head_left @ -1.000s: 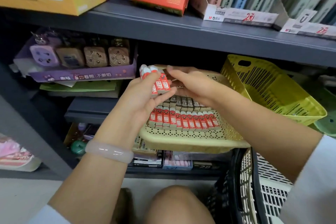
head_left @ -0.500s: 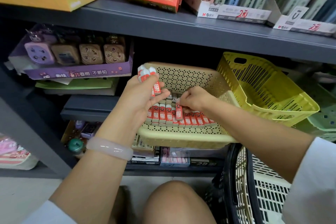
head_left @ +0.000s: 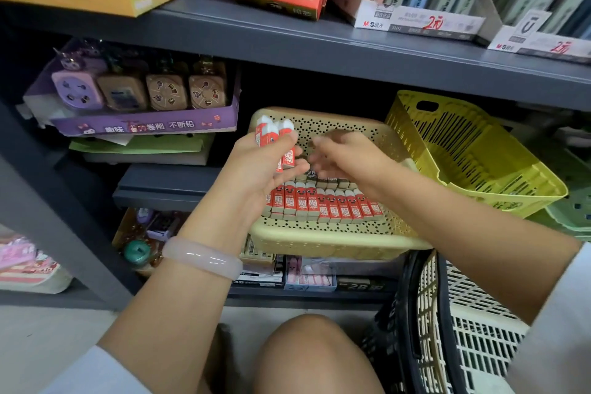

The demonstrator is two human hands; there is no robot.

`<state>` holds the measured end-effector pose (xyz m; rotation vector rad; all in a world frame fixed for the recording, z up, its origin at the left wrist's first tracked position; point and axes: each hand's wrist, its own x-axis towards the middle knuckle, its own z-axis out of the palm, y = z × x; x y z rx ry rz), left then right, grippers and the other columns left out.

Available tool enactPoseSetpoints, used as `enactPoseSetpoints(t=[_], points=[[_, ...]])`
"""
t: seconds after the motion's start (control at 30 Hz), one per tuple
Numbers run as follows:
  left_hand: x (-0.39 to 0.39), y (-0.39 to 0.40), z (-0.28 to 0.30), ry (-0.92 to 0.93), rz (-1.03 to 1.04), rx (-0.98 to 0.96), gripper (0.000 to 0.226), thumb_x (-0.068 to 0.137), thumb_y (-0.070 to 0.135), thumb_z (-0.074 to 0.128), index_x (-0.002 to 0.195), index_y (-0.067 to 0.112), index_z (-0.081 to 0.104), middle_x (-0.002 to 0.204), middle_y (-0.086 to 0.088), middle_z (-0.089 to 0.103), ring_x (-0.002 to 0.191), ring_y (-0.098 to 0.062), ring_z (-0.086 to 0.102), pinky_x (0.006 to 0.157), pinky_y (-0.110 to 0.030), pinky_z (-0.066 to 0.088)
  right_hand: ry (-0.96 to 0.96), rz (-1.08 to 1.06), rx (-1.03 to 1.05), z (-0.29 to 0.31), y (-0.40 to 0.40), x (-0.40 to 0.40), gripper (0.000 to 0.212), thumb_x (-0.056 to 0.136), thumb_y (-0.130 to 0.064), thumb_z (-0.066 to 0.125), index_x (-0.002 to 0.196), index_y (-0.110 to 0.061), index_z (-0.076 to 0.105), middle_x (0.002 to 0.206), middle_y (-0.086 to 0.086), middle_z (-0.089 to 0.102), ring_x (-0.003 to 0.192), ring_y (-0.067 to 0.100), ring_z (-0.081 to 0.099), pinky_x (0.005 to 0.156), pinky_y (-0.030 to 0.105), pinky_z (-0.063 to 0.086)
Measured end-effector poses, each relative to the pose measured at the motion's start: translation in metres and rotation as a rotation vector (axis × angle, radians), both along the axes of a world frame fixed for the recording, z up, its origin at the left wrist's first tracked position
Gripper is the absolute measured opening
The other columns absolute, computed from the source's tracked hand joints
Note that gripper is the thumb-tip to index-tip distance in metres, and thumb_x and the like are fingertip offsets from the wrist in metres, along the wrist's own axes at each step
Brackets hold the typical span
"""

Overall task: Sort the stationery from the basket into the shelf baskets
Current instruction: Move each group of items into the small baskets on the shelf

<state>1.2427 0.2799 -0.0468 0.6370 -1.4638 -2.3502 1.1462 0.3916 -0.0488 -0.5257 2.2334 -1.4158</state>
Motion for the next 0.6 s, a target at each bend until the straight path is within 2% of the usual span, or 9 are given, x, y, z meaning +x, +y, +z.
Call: enactPoseSetpoints(t=[0.03, 0.1, 0.17, 0.27, 0.37, 0.43, 0.53, 0.6], points=[[0.0, 0.001, -0.001, -0.002, -0.009, -0.014, 0.003, 0.085, 0.01, 0.064, 0.085, 0.01, 0.061, 0.077, -0.006, 0.062, 0.053, -0.006, 0.065, 0.056, -0.023, 0.057, -0.048, 0.047, -0.107, 0.006, -0.002, 0.001, 0.018, 0.094, -0.026, 0.051, 0.094, -0.011, 0.061, 0.088, 0.008, 0.065, 0.074, 0.013, 0.061, 0.069, 0.024, 0.055], [-0.001, 0.003, -0.002, 0.004, -0.027, -0.039, 0.003, 0.084, 0.009, 0.065, 0.086, 0.011, 0.063, 0.079, -0.005, 0.064, 0.056, -0.005, 0.066, 0.055, -0.021, 0.055, -0.078, 0.157, -0.193, 0.015, -0.006, 0.004, 0.02, 0.093, -0.028, 0.053, 0.098, -0.011, 0.062, 0.089, 0.006, 0.066, 0.078, 0.011, 0.061, 0.069, 0.02, 0.052], [-0.001, 0.005, -0.003, 0.014, -0.034, -0.046, 0.005, 0.084, 0.009, 0.064, 0.089, 0.011, 0.064, 0.08, -0.005, 0.066, 0.06, -0.005, 0.067, 0.056, -0.021, 0.055, -0.074, 0.204, -0.207, 0.018, -0.01, 0.006, 0.012, 0.091, -0.02, 0.056, 0.092, -0.011, 0.063, 0.082, 0.003, 0.065, 0.07, 0.007, 0.061, 0.066, 0.016, 0.051], [0.0, 0.006, -0.002, 0.039, -0.034, -0.023, 0.008, 0.086, 0.013, 0.063, 0.09, 0.007, 0.062, 0.08, -0.006, 0.065, 0.059, -0.006, 0.068, 0.061, -0.024, 0.057, -0.095, 0.141, -0.282, 0.018, -0.011, 0.003, 0.007, 0.09, -0.01, 0.057, 0.084, -0.01, 0.061, 0.07, 0.001, 0.06, 0.056, 0.003, 0.055, 0.06, 0.014, 0.05], [-0.001, 0.004, -0.002, 0.013, -0.011, -0.003, 0.012, 0.09, 0.017, 0.059, 0.094, 0.006, 0.056, 0.086, -0.012, 0.064, 0.06, -0.014, 0.069, 0.065, -0.029, 0.059, -0.135, -0.02, -0.337, 0.015, -0.001, -0.008, 0.011, 0.09, -0.005, 0.055, 0.082, -0.01, 0.061, 0.076, 0.003, 0.061, 0.06, 0.006, 0.052, 0.057, 0.012, 0.049], [0.0, 0.002, -0.002, -0.008, 0.013, 0.016, 0.008, 0.091, 0.016, 0.056, 0.091, 0.009, 0.053, 0.089, -0.015, 0.064, 0.063, -0.018, 0.07, 0.067, -0.03, 0.059, -0.109, -0.125, -0.143, 0.01, 0.01, -0.016, 0.009, 0.088, -0.009, 0.058, 0.08, -0.01, 0.061, 0.078, 0.003, 0.062, 0.059, 0.007, 0.052, 0.056, 0.014, 0.051], [0.0, 0.002, 0.0, 0.0, 0.012, 0.032, 0.004, 0.092, 0.013, 0.053, 0.092, 0.009, 0.052, 0.087, -0.015, 0.067, 0.067, -0.02, 0.071, 0.067, -0.029, 0.059, -0.093, -0.102, 0.285, -0.006, 0.02, -0.017, 0.009, 0.086, -0.015, 0.062, 0.085, -0.006, 0.06, 0.069, 0.002, 0.06, 0.054, 0.008, 0.053, 0.048, 0.014, 0.05], [0.001, 0.004, 0.0, 0.013, 0.0, 0.018, 0.003, 0.092, 0.012, 0.051, 0.091, 0.01, 0.053, 0.084, -0.013, 0.068, 0.067, -0.019, 0.071, 0.063, -0.026, 0.059, -0.132, -0.089, 0.356, -0.015, 0.018, -0.014, 0.009, 0.087, -0.013, 0.061, 0.087, -0.005, 0.06, 0.07, 0.005, 0.06, 0.056, 0.01, 0.055, 0.052, 0.018, 0.053]])
